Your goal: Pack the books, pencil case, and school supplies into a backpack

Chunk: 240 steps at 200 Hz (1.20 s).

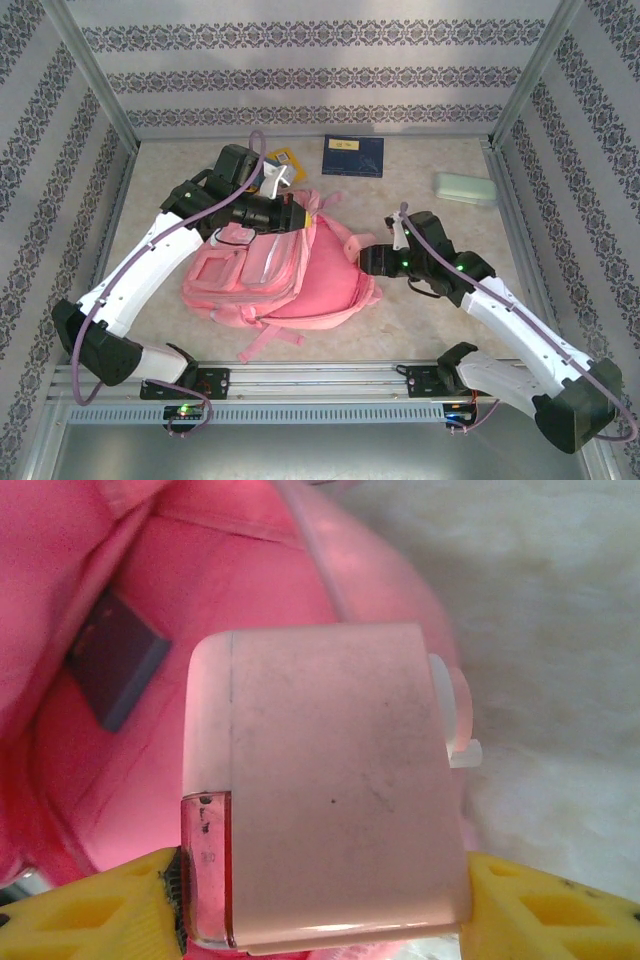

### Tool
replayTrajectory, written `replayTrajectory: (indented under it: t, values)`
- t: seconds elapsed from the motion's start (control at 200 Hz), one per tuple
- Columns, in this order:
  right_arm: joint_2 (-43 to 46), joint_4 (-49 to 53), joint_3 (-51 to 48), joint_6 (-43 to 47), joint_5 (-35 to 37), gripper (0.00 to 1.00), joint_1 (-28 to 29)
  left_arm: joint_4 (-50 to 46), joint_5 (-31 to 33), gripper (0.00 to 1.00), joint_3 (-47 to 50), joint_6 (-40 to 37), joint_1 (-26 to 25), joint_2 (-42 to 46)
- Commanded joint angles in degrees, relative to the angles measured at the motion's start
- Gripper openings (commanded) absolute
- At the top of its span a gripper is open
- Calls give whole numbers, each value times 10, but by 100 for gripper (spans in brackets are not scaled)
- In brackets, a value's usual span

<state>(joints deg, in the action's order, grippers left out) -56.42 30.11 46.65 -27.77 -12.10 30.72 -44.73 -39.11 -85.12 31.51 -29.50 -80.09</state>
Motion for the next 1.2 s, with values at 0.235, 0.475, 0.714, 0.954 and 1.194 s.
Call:
replayTrajectory:
  t: [0.235, 0.475, 0.714, 0.954, 1.194]
  values:
    - [-158, -134, 12, 60, 55, 63, 126, 19, -34, 0, -12, -2, 10, -15]
    - [-230, -149, -9, 73, 92, 70, 152, 52, -51, 0, 5, 16, 11, -18]
    - [-308, -175, 12, 80, 92, 81, 160, 67, -64, 0, 15, 28, 11, -17]
    - [-343, -187, 43, 88, 106, 72, 163, 69, -67, 0, 11, 33, 14, -16]
    - [-257, -206, 40, 91, 69, 60, 162, 25, -76, 0, -41, 16, 48, -6]
